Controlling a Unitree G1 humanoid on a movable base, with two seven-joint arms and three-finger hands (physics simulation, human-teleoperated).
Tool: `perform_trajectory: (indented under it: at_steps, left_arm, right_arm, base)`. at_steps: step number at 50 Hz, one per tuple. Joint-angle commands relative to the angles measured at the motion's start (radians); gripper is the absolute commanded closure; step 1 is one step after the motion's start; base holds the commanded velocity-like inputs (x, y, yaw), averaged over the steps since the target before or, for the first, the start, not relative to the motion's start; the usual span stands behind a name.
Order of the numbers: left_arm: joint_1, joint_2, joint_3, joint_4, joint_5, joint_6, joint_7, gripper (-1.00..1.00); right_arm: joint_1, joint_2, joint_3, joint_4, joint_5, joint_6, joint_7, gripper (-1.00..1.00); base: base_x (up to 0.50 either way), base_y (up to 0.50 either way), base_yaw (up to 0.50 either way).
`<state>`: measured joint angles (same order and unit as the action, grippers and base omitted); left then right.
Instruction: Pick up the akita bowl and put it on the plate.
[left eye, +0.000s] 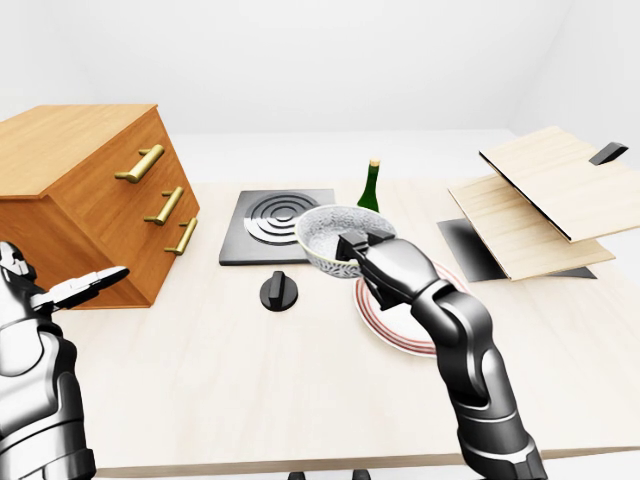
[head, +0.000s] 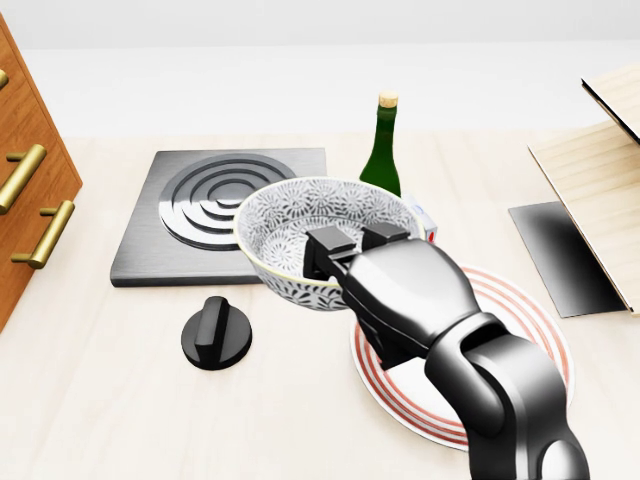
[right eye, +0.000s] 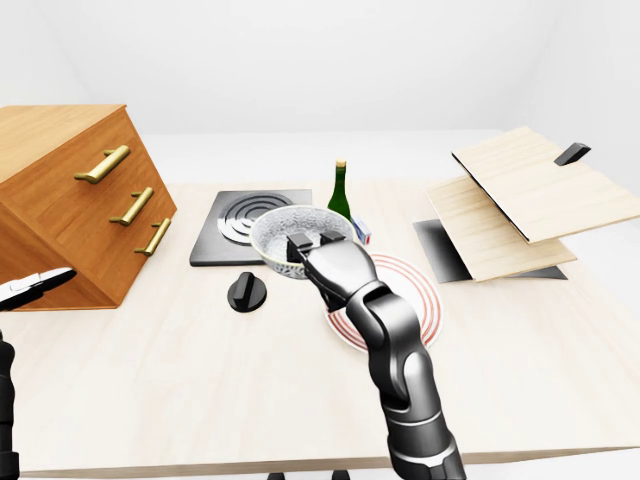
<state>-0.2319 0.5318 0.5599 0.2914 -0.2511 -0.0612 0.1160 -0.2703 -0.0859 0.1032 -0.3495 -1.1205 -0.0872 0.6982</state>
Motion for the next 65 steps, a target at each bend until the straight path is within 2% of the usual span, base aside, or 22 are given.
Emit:
perform_trajectory:
  at_steps: [1, 5, 7, 9, 20, 65]
  left_arm:
    - [-0.003, -0.001, 0.002, 0.001, 0.003, -0.003, 0.000, -1.00]
    - [-0.005, 0.000, -0.002, 0.021, 0.004, -0.022, -0.001, -1.00]
    - [-0.001, 0.000, -0.001, 0.012, 0.001, -0.016, 0.000, -1.00]
    - [-0.004, -0.001, -0.003, 0.026, 0.004, -0.026, 0.000, -1.00]
    - [-0.017, 0.004, -0.022, 0.099, 0.001, -0.026, 0.000, -1.00]
    - [0.005, -0.004, -0.003, 0.035, 0.002, -0.026, -0.003, -1.00]
  right_arm:
    - [0.026, -0.020, -0.029, -0.039, -0.010, 0.000, 0.000, 1.00]
    - [0.048, -0.034, -0.046, -0.046, 0.000, 0.000, 0.000, 1.00]
    - [0.056, -0.039, -0.050, -0.052, 0.003, 0.000, 0.000, 1.00]
    - [0.060, -0.041, -0.054, -0.055, 0.006, 0.000, 0.000, 1.00]
    - [0.087, -0.062, -0.080, -0.058, 0.022, 0.000, 0.000, 1.00]
    - [0.225, -0.118, -0.205, -0.140, 0.084, 0.000, 0.000, 1.00]
  base:
    - [0.00, 0.00, 0.00]
    - [0.00, 0.00, 0.00]
    - [0.00, 0.00, 0.00]
    - [0.00, 0.00, 0.00]
    - [0.00, 0.00, 0.00]
    - [0.00, 0.00, 0.00]
